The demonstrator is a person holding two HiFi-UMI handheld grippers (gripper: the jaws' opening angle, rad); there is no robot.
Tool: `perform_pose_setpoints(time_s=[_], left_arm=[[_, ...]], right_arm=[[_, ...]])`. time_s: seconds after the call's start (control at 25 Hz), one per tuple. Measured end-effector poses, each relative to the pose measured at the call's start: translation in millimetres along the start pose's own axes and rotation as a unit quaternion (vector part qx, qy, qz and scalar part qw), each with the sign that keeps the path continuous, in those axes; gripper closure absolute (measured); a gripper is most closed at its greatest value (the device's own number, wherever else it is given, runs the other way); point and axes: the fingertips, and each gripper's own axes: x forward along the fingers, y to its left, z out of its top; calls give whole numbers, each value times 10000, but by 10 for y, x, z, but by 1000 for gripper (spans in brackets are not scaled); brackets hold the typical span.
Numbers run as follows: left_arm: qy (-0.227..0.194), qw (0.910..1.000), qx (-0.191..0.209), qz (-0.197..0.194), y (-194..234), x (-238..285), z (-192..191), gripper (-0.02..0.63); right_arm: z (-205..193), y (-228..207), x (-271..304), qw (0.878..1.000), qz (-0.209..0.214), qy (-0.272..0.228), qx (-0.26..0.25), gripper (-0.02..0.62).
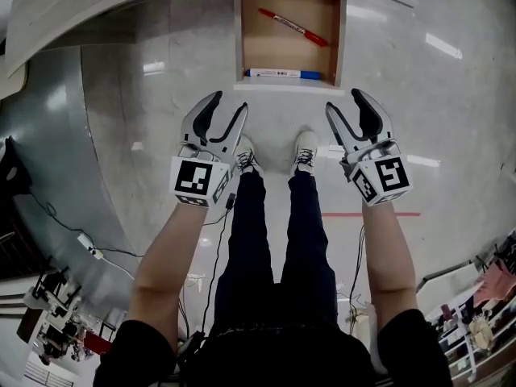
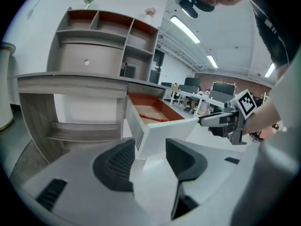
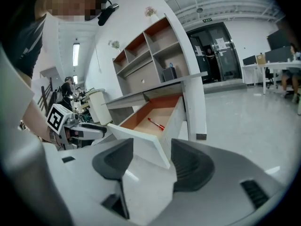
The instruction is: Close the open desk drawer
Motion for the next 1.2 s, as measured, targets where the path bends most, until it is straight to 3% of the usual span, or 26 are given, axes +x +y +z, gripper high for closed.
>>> perform_pose_setpoints(time_s=[0.12, 0.68, 0.84, 1.2], left_arm=[[24, 10000, 81, 31, 52, 122, -81, 394], [-184, 9987, 416, -230, 22, 505, -44, 391], [-162, 9988, 387, -248, 9, 499, -62, 397], [-373, 9987, 306, -161, -51, 391, 128, 416]], right_arm=[[-141, -83, 127, 9999, -22, 98, -15, 330], [-350, -214, 493, 9993, 42, 269, -246, 333], [-366, -145, 490, 9990, 156, 290, -311, 386], [-163, -108, 353, 9992, 59, 202, -327, 410]])
